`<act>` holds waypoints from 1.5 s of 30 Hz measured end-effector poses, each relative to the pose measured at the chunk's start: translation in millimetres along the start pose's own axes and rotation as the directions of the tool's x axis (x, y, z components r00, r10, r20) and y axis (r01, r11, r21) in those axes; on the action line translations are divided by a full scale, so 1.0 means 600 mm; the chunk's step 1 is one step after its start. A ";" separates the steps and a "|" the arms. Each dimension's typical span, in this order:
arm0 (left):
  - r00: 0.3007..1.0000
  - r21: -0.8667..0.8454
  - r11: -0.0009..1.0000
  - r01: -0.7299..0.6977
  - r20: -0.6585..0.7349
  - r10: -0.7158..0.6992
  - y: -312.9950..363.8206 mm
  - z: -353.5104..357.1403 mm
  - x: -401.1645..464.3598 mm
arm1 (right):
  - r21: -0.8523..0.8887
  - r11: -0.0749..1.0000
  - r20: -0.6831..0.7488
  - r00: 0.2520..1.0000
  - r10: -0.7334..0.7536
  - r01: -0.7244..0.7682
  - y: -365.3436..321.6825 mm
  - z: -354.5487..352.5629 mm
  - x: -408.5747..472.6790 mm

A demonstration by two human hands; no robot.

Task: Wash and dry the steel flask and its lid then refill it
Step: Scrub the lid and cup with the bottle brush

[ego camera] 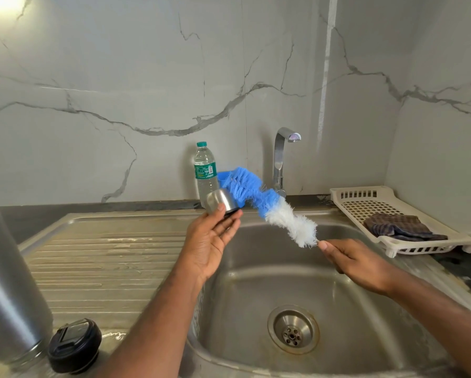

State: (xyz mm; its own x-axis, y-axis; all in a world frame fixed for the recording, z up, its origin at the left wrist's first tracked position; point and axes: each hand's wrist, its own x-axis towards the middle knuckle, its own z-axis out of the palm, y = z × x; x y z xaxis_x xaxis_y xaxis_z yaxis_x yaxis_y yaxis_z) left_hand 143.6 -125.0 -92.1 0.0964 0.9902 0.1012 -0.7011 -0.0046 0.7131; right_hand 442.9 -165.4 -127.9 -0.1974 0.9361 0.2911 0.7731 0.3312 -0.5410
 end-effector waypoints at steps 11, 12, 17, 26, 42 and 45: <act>0.995 0.094 0.995 0.028 -0.093 -0.019 -0.001 -0.018 0.013 | -0.103 0.995 -0.011 1.000 -0.011 0.010 0.015 -0.002 -0.002; 0.995 0.120 0.993 0.023 -0.102 -0.011 0.003 -0.026 0.015 | -0.119 0.993 -0.018 1.000 -0.006 0.004 0.022 -0.005 -0.005; 0.999 0.430 0.903 -0.019 -0.029 0.034 -0.021 -0.021 0.012 | -0.129 0.991 -0.025 0.999 -0.021 0.018 0.008 0.003 0.003; 0.986 0.685 0.721 -0.104 -0.025 0.165 -0.025 -0.040 0.018 | -0.149 0.989 -0.006 1.000 -0.006 0.005 0.010 0.001 0.006; 0.939 0.973 0.197 -0.120 0.048 0.340 0.079 -0.075 -0.170 | -0.264 0.960 0.156 0.986 -0.057 0.097 -0.037 -0.002 -0.023; 0.941 0.992 0.092 -0.089 0.054 0.335 0.107 -0.088 -0.219 | -0.322 0.941 0.206 0.978 -0.039 0.106 -0.051 -0.004 -0.027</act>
State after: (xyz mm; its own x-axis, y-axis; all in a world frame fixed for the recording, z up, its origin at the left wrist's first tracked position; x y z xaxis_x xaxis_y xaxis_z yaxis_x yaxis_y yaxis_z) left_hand 48.5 -247.9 -96.0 -0.1063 0.9224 0.3712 0.6277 -0.2273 0.7446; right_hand 424.1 -190.9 -114.1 -0.3477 0.9266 0.1431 0.9005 0.3726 -0.2243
